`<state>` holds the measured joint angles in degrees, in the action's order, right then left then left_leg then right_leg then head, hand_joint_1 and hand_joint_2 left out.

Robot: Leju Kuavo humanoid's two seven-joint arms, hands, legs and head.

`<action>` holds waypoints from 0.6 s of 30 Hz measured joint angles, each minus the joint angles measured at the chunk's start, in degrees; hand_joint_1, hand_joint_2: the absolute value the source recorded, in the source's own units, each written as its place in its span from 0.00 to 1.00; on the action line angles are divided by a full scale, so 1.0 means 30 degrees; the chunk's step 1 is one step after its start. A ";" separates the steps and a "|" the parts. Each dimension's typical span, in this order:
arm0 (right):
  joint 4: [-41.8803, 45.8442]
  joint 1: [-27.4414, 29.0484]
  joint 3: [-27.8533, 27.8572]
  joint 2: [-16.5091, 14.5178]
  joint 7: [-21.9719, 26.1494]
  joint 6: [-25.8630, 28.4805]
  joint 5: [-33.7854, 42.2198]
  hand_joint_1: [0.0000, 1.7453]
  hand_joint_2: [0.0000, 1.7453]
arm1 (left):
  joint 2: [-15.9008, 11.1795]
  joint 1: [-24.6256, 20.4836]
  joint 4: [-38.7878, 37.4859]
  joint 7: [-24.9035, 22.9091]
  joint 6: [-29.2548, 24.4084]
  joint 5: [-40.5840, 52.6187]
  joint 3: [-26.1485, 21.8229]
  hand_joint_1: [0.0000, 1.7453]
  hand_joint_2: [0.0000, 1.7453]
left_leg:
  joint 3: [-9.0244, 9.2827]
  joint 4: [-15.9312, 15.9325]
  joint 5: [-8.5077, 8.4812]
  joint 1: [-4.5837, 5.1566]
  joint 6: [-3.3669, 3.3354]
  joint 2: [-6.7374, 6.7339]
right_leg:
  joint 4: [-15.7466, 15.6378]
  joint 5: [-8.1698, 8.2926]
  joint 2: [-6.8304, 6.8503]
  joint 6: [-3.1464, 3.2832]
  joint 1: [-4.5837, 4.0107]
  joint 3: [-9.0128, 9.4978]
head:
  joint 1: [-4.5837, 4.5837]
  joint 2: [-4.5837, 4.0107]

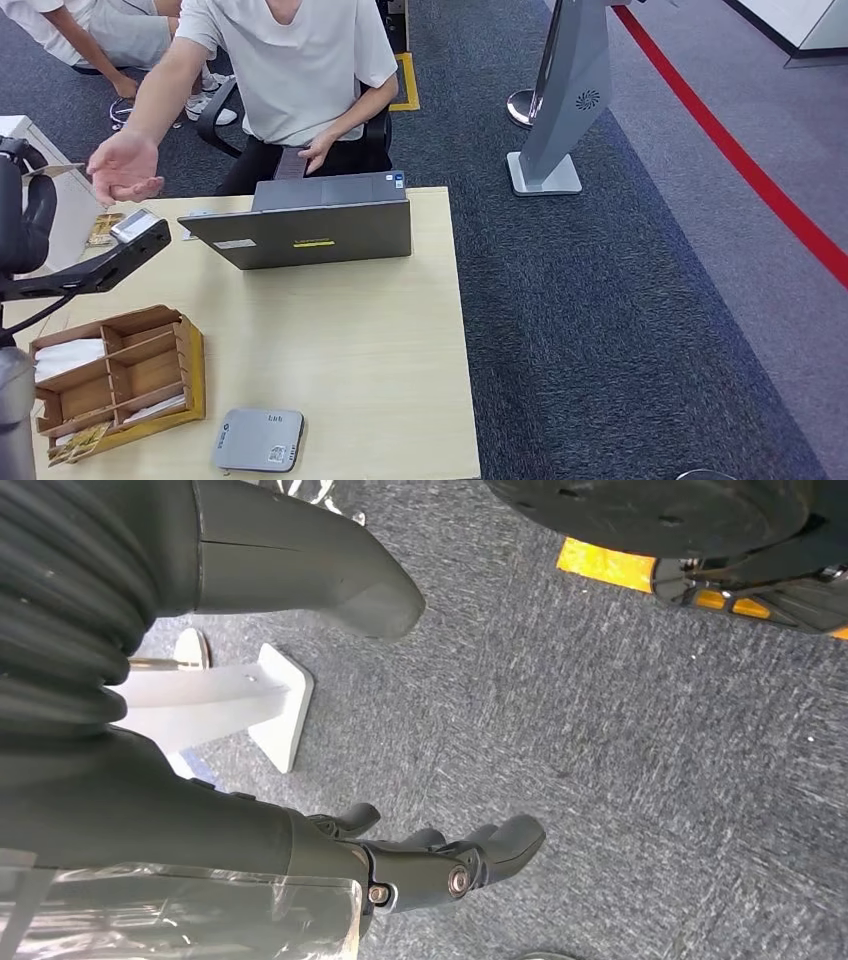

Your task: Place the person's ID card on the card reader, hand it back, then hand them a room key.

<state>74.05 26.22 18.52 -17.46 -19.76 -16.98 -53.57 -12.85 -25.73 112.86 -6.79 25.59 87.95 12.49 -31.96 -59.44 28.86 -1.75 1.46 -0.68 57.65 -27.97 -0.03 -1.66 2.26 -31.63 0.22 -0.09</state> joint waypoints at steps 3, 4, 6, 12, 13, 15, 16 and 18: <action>-0.0120 -0.0022 -0.0004 0.0000 0.0000 0.0000 0.0000 0.00 1.00 | 0.0000 -0.0173 -0.0220 -0.0016 -0.0002 0.0000 0.0062 1.00 1.00 | -0.0014 0.0000 0.0002 0.0000 -0.0001 -0.0001 | -0.0001 -0.0001 -0.0001 -0.0001 0.0000 -0.0013 | -0.0002 0.0000; -0.0151 -0.0030 -0.0005 0.0000 0.0000 0.0000 0.0000 0.00 1.00 | 0.0000 -0.0202 -0.0275 -0.0014 -0.0004 0.0000 0.0084 1.00 1.00 | -0.0018 0.0000 0.0002 0.0000 -0.0001 -0.0001 | -0.0001 -0.0001 -0.0001 -0.0001 0.0000 -0.0017 | -0.0002 0.0000; -0.0209 -0.0040 -0.0009 0.0000 0.0000 0.0000 0.0000 0.00 1.00 | 0.0000 -0.0229 -0.0369 -0.0016 -0.0005 0.0000 0.0113 1.00 1.00 | -0.0021 0.0000 0.0002 0.0000 -0.0001 -0.0003 | -0.0001 -0.0001 -0.0001 -0.0001 0.0000 -0.0022 | -0.0003 0.0000; -0.0339 -0.0047 -0.0009 0.0000 0.0000 0.0000 0.0000 0.00 1.00 | -0.0002 -0.0255 -0.0490 -0.0018 -0.0011 0.0000 0.0137 1.00 1.00 | -0.0021 0.0001 0.0001 0.0000 -0.0001 -0.0005 | -0.0001 0.0000 -0.0001 0.0000 0.0000 -0.0024 | -0.0002 0.0000; -0.0353 -0.0049 -0.0009 0.0000 0.0000 0.0000 0.0000 0.00 1.00 | -0.0005 -0.0260 -0.0508 -0.0018 -0.0011 0.0000 0.0142 1.00 1.00 | -0.0021 0.0000 0.0001 0.0000 -0.0001 -0.0005 | -0.0001 0.0000 -0.0001 0.0000 0.0000 -0.0025 | -0.0002 0.0000; -0.0370 -0.0050 -0.0009 0.0000 0.0000 0.0000 0.0000 0.00 1.00 | -0.0014 -0.0259 -0.0574 -0.0022 -0.0009 0.0000 0.0148 1.00 1.00 | -0.0028 0.0000 0.0000 -0.0001 0.0000 -0.0007 | -0.0001 0.0001 -0.0003 0.0000 -0.0001 -0.0031 | -0.0002 0.0000; -0.0377 -0.0051 -0.0009 0.0000 0.0000 0.0000 0.0000 0.00 1.00 | -0.0020 -0.0257 -0.0617 -0.0024 -0.0007 0.0000 0.0149 1.00 1.00 | -0.0032 0.0000 -0.0001 -0.0001 0.0000 -0.0008 | 0.0000 0.0001 -0.0005 -0.0001 -0.0001 -0.0034 | -0.0002 0.0000; -0.0382 -0.0050 -0.0009 0.0000 0.0000 0.0000 0.0000 0.00 1.00 | -0.0027 -0.0255 -0.0690 -0.0025 -0.0007 0.0000 0.0149 1.00 1.00 | -0.0039 0.0000 -0.0003 -0.0001 0.0001 -0.0011 | 0.0000 0.0003 -0.0008 -0.0001 -0.0001 -0.0038 | -0.0002 0.0000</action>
<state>72.90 26.07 18.49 -17.46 -19.76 -16.98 -53.57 -12.93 -26.49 110.79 -6.86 25.57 87.95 12.94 -32.07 -59.44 28.85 -1.75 1.46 -0.71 57.65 -27.96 -0.06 -1.67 2.26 -31.74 0.22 -0.09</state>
